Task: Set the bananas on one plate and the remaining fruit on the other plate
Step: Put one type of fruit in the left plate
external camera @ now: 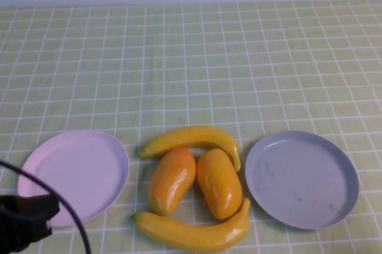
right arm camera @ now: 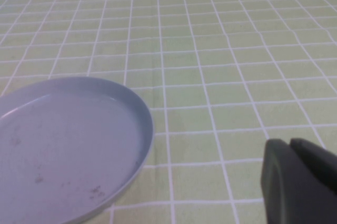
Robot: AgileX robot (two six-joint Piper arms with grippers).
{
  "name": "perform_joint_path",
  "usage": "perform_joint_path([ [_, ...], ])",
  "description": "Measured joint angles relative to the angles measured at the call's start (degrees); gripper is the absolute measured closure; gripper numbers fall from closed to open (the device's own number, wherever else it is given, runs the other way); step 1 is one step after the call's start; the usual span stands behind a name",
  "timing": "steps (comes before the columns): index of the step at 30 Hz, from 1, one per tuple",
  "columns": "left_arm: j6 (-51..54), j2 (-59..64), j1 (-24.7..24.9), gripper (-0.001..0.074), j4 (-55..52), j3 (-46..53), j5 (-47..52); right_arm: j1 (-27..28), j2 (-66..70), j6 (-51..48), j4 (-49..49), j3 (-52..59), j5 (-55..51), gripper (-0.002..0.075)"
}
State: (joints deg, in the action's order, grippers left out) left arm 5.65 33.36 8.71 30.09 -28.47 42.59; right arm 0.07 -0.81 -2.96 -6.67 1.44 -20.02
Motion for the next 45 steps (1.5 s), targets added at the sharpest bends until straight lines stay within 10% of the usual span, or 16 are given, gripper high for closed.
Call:
perform_joint_path([
  [9,8.4,24.9,2.3,0.0734,-1.5,-16.7,9.1,0.0,0.0,0.0,0.0,0.0,0.0,0.0743],
  [21,-5.6,51.5,30.2,0.0734,-22.1,-34.2,10.6,0.0,0.0,0.0,0.0,0.0,0.0,0.0743],
  [27,-8.1,58.9,35.0,0.0713,-27.5,-44.3,17.0,0.0,0.0,0.0,0.0,0.0,0.0,0.0743],
  [31,-8.3,61.3,35.2,0.0556,-29.3,-47.9,20.1,0.0,0.0,0.0,0.0,0.0,0.0,0.0743],
  [36,-8.4,62.9,35.2,0.0164,-30.1,-48.5,18.4,0.0,0.0,0.0,0.0,0.0,0.0,0.0743],
  [45,-10.2,67.6,34.7,0.0067,-31.6,-48.5,16.5,0.0,0.0,0.0,0.0,0.0,0.0,0.0743],
])
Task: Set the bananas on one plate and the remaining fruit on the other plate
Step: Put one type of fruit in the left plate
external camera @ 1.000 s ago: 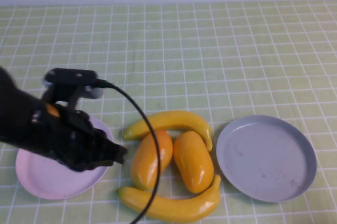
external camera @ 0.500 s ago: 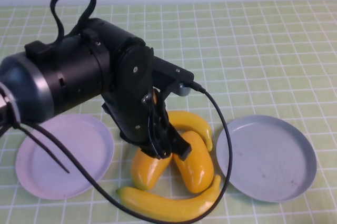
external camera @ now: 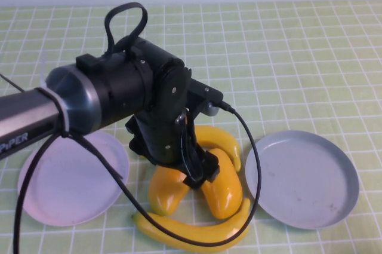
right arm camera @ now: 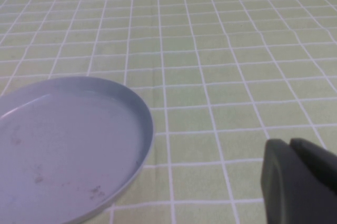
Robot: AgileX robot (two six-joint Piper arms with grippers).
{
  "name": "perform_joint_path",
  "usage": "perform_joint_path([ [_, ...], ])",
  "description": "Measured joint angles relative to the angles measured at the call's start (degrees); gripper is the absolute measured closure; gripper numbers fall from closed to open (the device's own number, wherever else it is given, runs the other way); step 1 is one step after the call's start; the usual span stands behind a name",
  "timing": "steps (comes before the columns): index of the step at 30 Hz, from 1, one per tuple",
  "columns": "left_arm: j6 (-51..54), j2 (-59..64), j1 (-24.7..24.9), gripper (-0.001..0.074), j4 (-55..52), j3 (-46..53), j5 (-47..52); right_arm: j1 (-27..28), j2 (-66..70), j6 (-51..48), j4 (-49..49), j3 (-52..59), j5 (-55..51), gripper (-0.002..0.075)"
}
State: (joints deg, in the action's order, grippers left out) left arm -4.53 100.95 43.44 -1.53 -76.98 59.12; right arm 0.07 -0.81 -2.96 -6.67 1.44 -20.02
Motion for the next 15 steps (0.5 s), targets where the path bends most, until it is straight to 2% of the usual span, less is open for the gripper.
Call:
perform_joint_path([
  [15,0.2,6.2,-3.3,0.0067,-0.9,-0.1,-4.0,0.0,0.0,0.0,0.0,0.0,0.0,0.0743],
])
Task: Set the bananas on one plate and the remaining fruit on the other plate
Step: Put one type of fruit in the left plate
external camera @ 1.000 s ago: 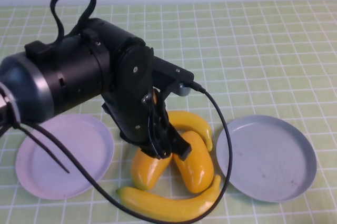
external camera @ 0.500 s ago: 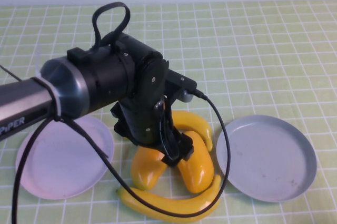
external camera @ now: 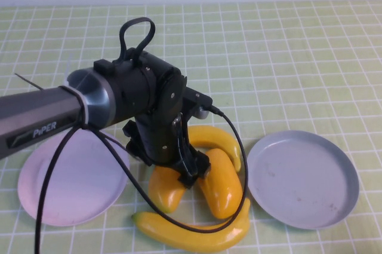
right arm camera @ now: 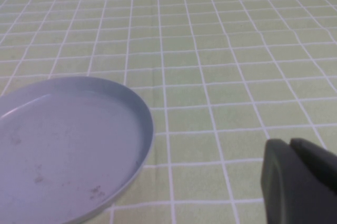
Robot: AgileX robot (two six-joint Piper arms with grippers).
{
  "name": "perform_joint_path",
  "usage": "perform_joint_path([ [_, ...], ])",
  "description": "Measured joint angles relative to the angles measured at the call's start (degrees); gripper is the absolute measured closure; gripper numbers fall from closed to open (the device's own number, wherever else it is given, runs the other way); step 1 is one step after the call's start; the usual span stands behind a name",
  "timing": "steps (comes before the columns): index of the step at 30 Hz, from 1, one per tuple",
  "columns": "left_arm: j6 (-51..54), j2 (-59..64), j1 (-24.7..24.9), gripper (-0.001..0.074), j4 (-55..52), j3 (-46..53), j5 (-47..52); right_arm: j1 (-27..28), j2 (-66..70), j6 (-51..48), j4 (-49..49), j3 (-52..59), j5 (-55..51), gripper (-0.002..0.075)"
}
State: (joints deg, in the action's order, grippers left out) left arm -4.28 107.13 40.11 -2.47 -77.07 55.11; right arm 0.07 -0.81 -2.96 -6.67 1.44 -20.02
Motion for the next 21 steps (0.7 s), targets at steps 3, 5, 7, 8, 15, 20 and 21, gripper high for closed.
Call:
perform_joint_path([
  [3,0.0,0.9,0.0,0.0067,0.7,0.0,0.0,0.0,0.0,0.0,0.0,0.0,0.0,0.0743],
  [5,0.0,1.6,0.0,0.0067,0.9,0.0,0.0,0.0,0.0,0.0,0.0,0.0,0.0,0.0743],
  [7,0.0,2.4,0.0,0.0067,1.1,0.0,-0.1,0.0,0.0,0.0,0.0,0.0,0.0,0.0743],
  [8,-0.3,2.6,0.0,0.0067,1.1,0.0,-0.1,0.0,0.0,0.0,0.0,0.0,0.0,0.0743],
  [15,-1.5,3.0,0.0,0.0105,1.2,0.0,-0.1,0.0,0.0,0.0,0.0,0.0,0.0,0.0743],
  [20,-1.6,3.0,0.0,0.0172,1.3,0.0,-0.1,0.0,0.0,0.0,0.0,0.0,0.0,0.0743],
  [21,-1.6,3.0,0.0,0.0172,1.3,0.0,-0.1,0.0,0.0,0.0,0.0,0.0,0.0,0.0743],
])
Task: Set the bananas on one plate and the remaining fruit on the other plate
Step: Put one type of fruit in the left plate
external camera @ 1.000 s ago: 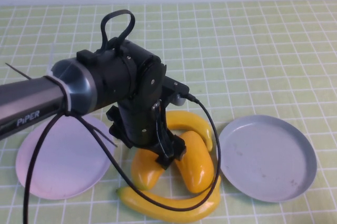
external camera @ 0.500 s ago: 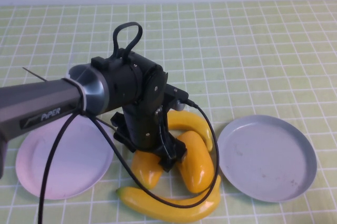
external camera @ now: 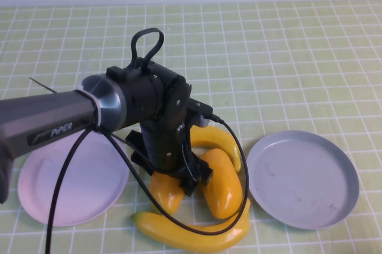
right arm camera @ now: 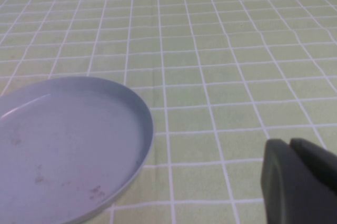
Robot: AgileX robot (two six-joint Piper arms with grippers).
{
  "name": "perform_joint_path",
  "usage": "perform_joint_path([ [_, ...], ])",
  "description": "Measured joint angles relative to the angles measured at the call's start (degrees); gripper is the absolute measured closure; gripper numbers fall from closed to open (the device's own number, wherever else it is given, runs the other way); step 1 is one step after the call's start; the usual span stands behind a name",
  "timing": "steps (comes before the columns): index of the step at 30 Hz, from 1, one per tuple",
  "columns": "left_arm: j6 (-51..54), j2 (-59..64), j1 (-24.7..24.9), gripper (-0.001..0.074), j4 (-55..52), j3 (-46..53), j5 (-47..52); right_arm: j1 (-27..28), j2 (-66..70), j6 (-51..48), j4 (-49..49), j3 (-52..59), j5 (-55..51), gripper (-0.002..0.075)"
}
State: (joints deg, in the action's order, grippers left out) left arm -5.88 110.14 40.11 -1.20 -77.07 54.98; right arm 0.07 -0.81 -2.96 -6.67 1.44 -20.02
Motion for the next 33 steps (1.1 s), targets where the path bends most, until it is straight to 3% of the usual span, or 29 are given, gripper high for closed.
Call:
perform_joint_path([
  [10,-0.2,-9.0,-1.2,0.0172,-1.4,0.0,3.5,0.0,0.0,0.0,0.0,0.0,0.0,0.0743],
  [17,-0.3,-13.4,-13.8,0.0172,-3.6,0.0,12.6,0.0,0.0,0.0,0.0,0.0,0.0,0.0743],
  [21,-0.3,-13.4,-19.2,0.0172,-7.2,3.2,12.6,0.0,0.0,0.0,0.0,0.0,0.0,0.0743],
  [27,-0.1,-13.4,-22.0,0.0172,-8.6,11.1,8.2,0.0,0.0,0.0,0.0,0.0,0.0,0.0743],
  [33,0.0,-13.4,-23.2,0.0172,-9.2,12.5,5.8,0.0,0.0,0.0,0.0,0.0,0.0,0.0743],
])
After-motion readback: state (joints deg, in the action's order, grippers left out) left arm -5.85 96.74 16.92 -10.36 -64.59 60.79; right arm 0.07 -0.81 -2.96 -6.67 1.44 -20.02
